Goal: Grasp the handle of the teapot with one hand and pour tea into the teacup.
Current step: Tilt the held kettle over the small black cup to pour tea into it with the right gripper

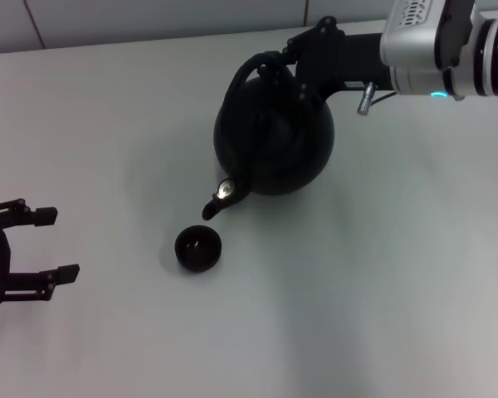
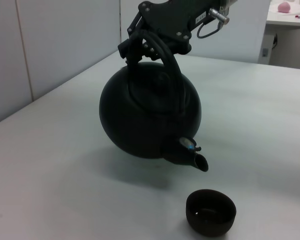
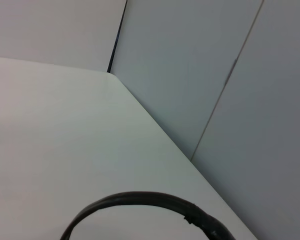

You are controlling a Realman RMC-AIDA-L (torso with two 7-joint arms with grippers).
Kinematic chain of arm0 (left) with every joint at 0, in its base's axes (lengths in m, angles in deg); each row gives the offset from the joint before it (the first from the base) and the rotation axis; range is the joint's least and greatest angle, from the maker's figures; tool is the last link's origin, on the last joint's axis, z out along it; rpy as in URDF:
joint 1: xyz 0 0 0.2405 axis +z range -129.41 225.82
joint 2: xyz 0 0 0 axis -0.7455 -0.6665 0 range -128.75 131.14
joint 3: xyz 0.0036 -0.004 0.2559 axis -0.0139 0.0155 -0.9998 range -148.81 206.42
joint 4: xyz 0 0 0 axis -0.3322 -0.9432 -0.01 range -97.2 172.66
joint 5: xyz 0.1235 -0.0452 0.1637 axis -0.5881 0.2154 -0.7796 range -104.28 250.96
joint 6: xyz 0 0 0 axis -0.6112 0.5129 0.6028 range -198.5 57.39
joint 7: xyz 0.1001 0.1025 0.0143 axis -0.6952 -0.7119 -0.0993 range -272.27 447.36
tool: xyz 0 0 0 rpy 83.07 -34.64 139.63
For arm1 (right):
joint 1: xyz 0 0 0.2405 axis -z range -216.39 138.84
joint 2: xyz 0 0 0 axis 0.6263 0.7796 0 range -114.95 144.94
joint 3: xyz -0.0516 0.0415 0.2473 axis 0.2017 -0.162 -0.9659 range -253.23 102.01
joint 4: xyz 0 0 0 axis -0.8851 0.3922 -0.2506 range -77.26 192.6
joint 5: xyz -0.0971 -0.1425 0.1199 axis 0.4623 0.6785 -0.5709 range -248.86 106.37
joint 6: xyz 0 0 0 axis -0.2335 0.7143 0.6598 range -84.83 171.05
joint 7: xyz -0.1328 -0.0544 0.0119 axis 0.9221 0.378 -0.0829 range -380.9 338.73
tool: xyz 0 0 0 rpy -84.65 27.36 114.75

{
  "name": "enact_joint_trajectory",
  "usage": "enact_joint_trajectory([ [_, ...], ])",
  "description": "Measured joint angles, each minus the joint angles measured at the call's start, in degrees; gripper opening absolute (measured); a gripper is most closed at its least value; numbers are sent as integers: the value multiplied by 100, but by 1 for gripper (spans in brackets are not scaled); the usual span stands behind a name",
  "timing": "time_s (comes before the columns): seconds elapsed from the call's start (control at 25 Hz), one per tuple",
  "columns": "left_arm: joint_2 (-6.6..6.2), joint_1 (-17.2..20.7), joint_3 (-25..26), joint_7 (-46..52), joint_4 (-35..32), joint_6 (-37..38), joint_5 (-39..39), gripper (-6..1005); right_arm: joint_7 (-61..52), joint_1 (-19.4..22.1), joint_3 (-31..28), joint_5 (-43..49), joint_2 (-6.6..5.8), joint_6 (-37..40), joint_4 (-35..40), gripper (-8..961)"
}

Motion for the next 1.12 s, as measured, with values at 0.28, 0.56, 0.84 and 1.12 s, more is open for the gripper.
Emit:
enact_joint_trajectory([
  [0.28,25,-10,13,0,0,-67,-77,861,0,-74,111,190,-4,-39,39,116],
  [0.56,29,-11,21,0,-9,-104,-80,861,3,-103,159,221,-4,-37,129,117],
  [0.84,61,-11,35,0,-58,-115,-81,861,27,-112,211,229,-4,-37,254,116],
  [1.12,65,-12,35,78,-70,-123,-81,861,61,-129,326,367,-4,-36,328,114],
])
